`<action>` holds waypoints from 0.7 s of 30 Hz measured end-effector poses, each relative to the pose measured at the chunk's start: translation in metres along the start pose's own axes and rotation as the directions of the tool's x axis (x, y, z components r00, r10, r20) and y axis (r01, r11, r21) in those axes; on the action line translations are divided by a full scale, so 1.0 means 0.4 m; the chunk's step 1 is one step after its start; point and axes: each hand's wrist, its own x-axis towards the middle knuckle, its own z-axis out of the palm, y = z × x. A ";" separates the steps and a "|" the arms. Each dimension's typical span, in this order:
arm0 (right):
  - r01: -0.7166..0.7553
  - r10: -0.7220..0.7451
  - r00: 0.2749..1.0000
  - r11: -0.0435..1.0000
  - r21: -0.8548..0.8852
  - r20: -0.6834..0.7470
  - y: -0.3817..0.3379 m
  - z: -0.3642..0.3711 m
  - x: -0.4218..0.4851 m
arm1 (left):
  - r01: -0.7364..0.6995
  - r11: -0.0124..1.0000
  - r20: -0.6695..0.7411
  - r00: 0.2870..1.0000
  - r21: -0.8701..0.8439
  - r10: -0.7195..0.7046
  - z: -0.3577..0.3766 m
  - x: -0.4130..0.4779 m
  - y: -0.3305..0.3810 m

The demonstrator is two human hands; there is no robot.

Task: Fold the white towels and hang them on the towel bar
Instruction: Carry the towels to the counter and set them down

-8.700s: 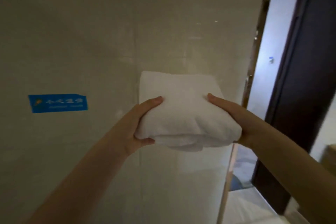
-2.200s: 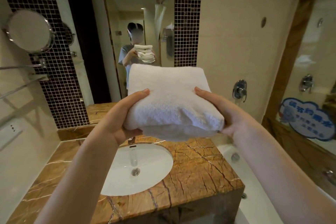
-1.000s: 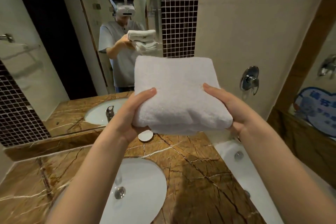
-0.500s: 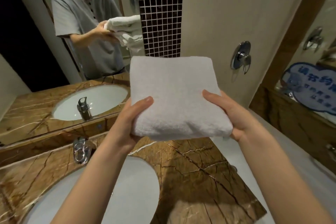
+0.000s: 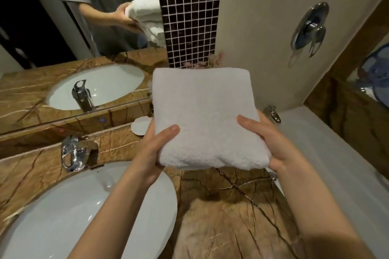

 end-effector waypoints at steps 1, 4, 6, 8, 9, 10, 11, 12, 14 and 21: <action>-0.002 0.002 1.000 1.000 -0.003 -0.002 0.016 -0.009 0.010 | 0.003 1.000 0.000 1.000 0.003 -0.003 -0.009 0.007 -0.016; -0.028 0.028 1.000 1.000 -0.002 -0.010 0.069 -0.044 0.043 | 0.006 1.000 0.023 1.000 0.021 -0.006 -0.033 0.030 -0.074; -0.059 0.059 0.998 0.998 -0.003 0.007 0.103 -0.066 0.060 | 0.011 1.000 0.026 1.000 0.027 -0.011 -0.046 0.045 -0.107; -0.084 0.084 0.996 0.996 -0.012 0.015 0.138 -0.090 0.078 | 0.023 0.999 0.019 1.000 0.034 -0.023 -0.060 0.064 -0.143; -0.091 0.091 0.996 0.996 -0.019 0.024 0.154 -0.103 0.088 | 0.032 0.999 0.008 0.999 0.036 -0.032 -0.068 0.074 -0.161; -0.099 0.100 0.994 0.995 -0.027 0.037 0.170 -0.114 0.099 | 0.044 0.998 -0.003 0.999 0.039 -0.044 -0.077 0.084 -0.179; -0.104 0.105 0.993 0.994 -0.035 0.050 0.183 -0.124 0.109 | 0.057 0.997 -0.014 0.998 0.043 -0.057 -0.084 0.092 -0.194; -0.107 0.109 0.992 0.994 -0.039 0.058 0.199 -0.133 0.120 | 0.071 0.996 -0.022 0.997 0.047 -0.071 -0.091 0.102 -0.211; -0.103 0.104 0.993 0.994 -0.025 0.061 0.231 -0.151 0.140 | 0.095 0.994 -0.036 0.995 0.047 -0.094 -0.106 0.119 -0.244; -0.133 0.133 0.989 0.991 0.002 0.065 0.313 -0.199 0.198 | 0.110 0.992 -0.028 0.994 0.061 -0.108 -0.150 0.174 -0.326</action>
